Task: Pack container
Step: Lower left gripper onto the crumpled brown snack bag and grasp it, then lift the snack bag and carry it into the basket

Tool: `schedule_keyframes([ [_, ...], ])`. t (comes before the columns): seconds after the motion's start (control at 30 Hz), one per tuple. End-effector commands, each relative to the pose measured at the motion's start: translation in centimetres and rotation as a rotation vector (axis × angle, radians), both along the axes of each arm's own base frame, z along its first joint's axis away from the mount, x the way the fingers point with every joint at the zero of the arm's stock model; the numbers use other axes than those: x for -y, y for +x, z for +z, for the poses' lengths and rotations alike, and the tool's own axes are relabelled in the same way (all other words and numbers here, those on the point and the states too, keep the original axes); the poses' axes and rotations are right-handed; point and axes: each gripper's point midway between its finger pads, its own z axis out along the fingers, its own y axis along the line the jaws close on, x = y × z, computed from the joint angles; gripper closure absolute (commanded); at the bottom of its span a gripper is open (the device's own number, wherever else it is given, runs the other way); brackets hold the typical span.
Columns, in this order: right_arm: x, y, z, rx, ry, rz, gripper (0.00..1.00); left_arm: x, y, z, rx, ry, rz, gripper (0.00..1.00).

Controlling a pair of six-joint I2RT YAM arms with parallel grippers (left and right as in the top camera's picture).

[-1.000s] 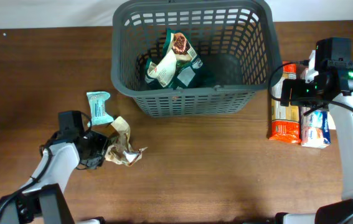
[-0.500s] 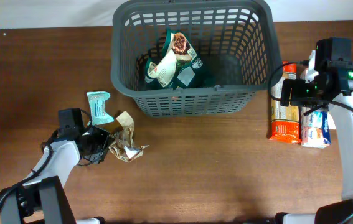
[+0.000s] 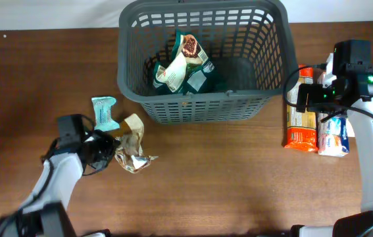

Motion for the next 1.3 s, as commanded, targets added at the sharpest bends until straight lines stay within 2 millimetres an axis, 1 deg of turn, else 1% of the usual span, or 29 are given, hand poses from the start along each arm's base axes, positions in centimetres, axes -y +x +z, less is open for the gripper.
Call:
schedule_keyframes([
  [0.0, 0.4, 0.3, 0.5, 0.014, -0.015, -0.011, 0.01, -1.1, 0.7, 3.8, 0.139, 0.048, -0.021, 0.98],
  [0.13, 0.4, 0.3, 0.5, 0.014, -0.016, -0.012, 0.01, -2.6, 0.3, 6.8, 0.219, 0.093, -0.001, 0.98],
  [0.17, 0.4, 0.3, 0.5, 0.014, -0.016, -0.012, 0.01, -3.3, 0.1, 8.1, 0.252, 0.121, -0.001, 0.98],
  [0.27, 0.4, 0.3, 0.5, 0.014, -0.015, -0.011, 0.01, -4.3, -0.2, 9.9, 0.284, 0.150, 0.010, 0.98],
  [0.37, 0.4, 0.3, 0.5, 0.014, -0.015, -0.011, 0.01, -4.7, -0.2, 11.4, 0.313, 0.167, 0.009, 0.98],
  [0.47, 0.4, 0.3, 0.5, 0.014, -0.015, -0.011, 0.01, -4.8, 0.5, 13.3, 0.372, 0.166, 0.004, 0.98],
  [0.53, 0.4, 0.3, 0.5, 0.014, -0.016, -0.012, 0.01, -5.1, 1.3, 14.9, 0.422, 0.183, 0.003, 0.98],
  [0.63, 0.4, 0.3, 0.5, 0.014, -0.016, -0.012, 0.01, -5.5, 2.6, 18.2, 0.510, 0.209, -0.003, 0.98],
  [0.73, 0.4, 0.3, 0.5, 0.014, -0.016, -0.012, 0.01, -6.1, 3.8, 22.6, 0.610, 0.259, -0.004, 0.98],
  [0.77, 0.4, 0.3, 0.5, 0.014, -0.015, -0.011, 0.01, -6.2, 4.1, 24.4, 0.654, 0.291, -0.016, 0.98],
  [0.83, 0.4, 0.3, 0.5, 0.014, -0.016, -0.012, 0.01, -6.8, 4.6, 27.6, 0.718, 0.359, -0.020, 0.98],
  [0.97, 0.4, 0.3, 0.5, 0.014, -0.015, -0.011, 0.01, -7.1, 4.9, 32.8, 0.824, 0.435, -0.046, 0.98],
  [1.07, 0.4, 0.3, 0.5, 0.014, -0.016, -0.012, 0.01, -6.1, 5.3, 36.0, 0.915, 0.428, -0.093, 0.98],
  [1.2, 0.4, 0.3, 0.5, 0.014, -0.015, -0.011, 0.01, -3.4, 6.3, 41.2, 1.163, 0.406, -0.247, 0.98],
  [1.27, 0.4, 0.3, 0.5, 0.014, -0.015, -0.011, 0.01, -2.2, 6.8, 42.8, 1.258, 0.405, -0.314, 0.98],
])
